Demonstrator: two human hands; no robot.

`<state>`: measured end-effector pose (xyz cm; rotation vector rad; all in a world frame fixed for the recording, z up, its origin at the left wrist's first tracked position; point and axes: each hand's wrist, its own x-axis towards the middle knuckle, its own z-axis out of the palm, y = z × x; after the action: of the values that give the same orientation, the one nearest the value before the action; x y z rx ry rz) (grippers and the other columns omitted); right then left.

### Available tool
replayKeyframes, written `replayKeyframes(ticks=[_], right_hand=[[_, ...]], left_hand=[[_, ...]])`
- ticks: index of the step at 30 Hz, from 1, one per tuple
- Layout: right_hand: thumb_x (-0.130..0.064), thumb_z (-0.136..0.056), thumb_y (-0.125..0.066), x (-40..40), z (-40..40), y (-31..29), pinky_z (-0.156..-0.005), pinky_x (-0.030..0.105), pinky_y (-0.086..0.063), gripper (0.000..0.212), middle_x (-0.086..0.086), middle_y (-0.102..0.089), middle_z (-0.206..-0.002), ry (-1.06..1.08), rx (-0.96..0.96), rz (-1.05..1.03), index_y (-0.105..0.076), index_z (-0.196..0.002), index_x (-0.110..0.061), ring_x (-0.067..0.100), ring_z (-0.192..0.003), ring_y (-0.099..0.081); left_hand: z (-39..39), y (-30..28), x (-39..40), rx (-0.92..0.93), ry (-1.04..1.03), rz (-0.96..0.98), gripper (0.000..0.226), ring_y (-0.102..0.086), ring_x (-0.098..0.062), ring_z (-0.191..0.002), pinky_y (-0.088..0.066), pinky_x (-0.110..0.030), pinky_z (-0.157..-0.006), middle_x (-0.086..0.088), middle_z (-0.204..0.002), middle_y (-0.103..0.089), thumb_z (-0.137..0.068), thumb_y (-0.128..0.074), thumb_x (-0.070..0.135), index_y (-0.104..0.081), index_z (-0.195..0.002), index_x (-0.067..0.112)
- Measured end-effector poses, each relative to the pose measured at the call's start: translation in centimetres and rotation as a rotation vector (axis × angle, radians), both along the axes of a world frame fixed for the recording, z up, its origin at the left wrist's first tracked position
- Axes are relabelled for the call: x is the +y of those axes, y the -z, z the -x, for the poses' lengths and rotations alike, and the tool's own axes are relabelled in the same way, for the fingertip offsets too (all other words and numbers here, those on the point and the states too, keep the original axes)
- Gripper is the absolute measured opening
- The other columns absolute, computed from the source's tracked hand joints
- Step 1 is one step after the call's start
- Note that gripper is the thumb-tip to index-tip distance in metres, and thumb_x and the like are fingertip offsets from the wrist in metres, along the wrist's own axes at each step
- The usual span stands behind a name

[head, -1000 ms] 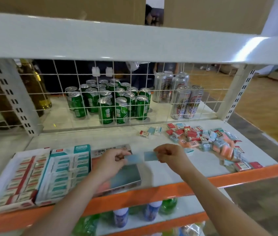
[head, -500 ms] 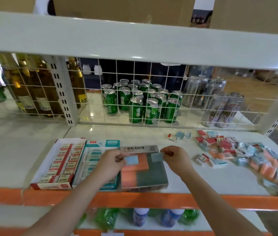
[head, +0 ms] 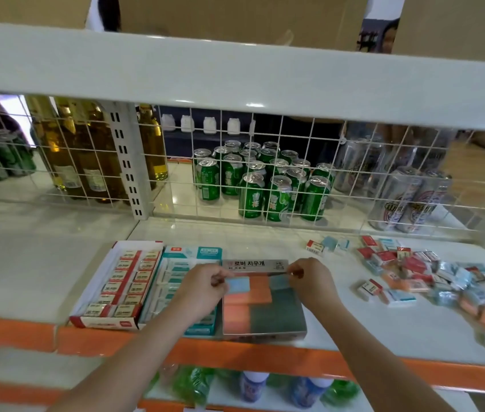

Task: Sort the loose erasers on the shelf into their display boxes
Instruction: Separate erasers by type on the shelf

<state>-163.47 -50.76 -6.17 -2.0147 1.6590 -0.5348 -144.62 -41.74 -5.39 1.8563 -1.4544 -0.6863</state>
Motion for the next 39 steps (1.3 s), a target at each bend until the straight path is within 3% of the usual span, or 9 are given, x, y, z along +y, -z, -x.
replayKeyframes(ticks=[3,7,11,16,19,25,31,39], right_hand=[[-0.011,-0.088,-0.057,0.2,0.1,0.6,-0.077,0.015,-0.034,0.023,0.007,-0.056,-0.115,-0.028,0.025,-0.018,-0.066,-0.109,-0.012,0.02,-0.102,-0.055],[-0.015,-0.088,-0.059,0.2,0.6,0.5,-0.07,0.017,-0.034,0.023,0.004,-0.055,-0.105,-0.024,-0.01,0.026,-0.063,-0.11,-0.016,0.013,-0.085,-0.049],[-0.016,-0.087,-0.058,0.1,1.9,-0.1,-0.072,0.017,-0.037,0.021,0.004,-0.058,-0.102,-0.04,-0.054,0.035,-0.062,-0.108,-0.015,0.011,-0.082,-0.05],[-0.015,-0.088,-0.058,0.3,3.2,-0.8,-0.073,0.016,-0.038,0.021,-0.002,-0.057,-0.098,-0.069,-0.063,0.034,-0.062,-0.108,-0.017,0.01,-0.085,-0.052],[-0.014,-0.088,-0.058,0.5,3.7,-0.8,-0.065,0.013,-0.037,0.02,-0.003,-0.057,-0.096,-0.079,-0.063,0.036,-0.062,-0.108,-0.018,0.009,-0.082,-0.052],[-0.016,-0.088,-0.059,1.2,3.8,-0.9,-0.061,0.003,-0.035,0.022,-0.005,-0.055,-0.098,-0.134,-0.024,0.048,-0.062,-0.109,-0.019,0.006,-0.082,-0.05],[-0.018,-0.086,-0.062,1.6,3.6,-1.0,-0.076,0.015,-0.04,0.024,0.002,-0.057,-0.108,-0.213,0.005,0.046,-0.064,-0.11,-0.018,0.007,-0.086,-0.049],[-0.015,-0.08,-0.065,1.7,2.7,-0.1,-0.068,0.015,-0.033,0.031,-0.003,-0.047,-0.101,-0.281,0.104,0.047,-0.062,-0.111,-0.014,0.008,-0.088,-0.043]], left_hand=[[0.4,0.2,-0.3,0.001,0.005,-0.003,0.024,-0.054,-0.003,-0.095,-0.037,-0.007,-0.069,0.005,-0.116,-0.06,-0.088,-0.059,0.009,-0.064,-0.108,0.021],[1.5,0.4,-1.0,0.001,0.044,0.004,0.022,-0.055,-0.003,-0.089,-0.039,-0.005,-0.066,0.004,-0.107,-0.062,-0.087,-0.059,0.007,-0.065,-0.104,0.019],[3.3,0.8,-1.9,-0.007,0.054,0.012,0.02,-0.052,-0.002,-0.083,-0.038,-0.004,-0.066,0.004,-0.099,-0.061,-0.086,-0.061,0.005,-0.065,-0.102,0.015],[6.1,1.2,-3.1,-0.001,0.043,0.012,0.016,-0.056,-0.005,-0.084,-0.046,-0.016,-0.08,0.009,-0.09,-0.059,-0.084,-0.063,0.007,-0.063,-0.095,0.018],[7.1,1.5,-3.5,-0.023,0.013,0.027,0.013,-0.057,-0.008,-0.084,-0.049,-0.022,-0.081,0.009,-0.085,-0.058,-0.083,-0.064,0.01,-0.061,-0.088,0.021],[7.1,2.0,-3.6,-0.2,-0.01,0.053,0.013,-0.055,-0.005,-0.089,-0.046,-0.02,-0.082,0.006,-0.103,-0.062,-0.085,-0.063,0.02,-0.064,-0.098,0.021],[6.2,1.4,-3.3,-0.458,0.182,0.044,0.025,-0.047,-0.013,-0.11,-0.041,-0.025,-0.093,0.004,-0.119,-0.051,-0.089,-0.058,0.029,-0.064,-0.112,0.022],[5.3,1.5,-2.8,-0.479,0.27,0.029,0.047,-0.044,-0.011,-0.118,-0.038,-0.027,-0.1,0.009,-0.128,-0.046,-0.086,-0.06,0.031,-0.05,-0.13,0.021]])
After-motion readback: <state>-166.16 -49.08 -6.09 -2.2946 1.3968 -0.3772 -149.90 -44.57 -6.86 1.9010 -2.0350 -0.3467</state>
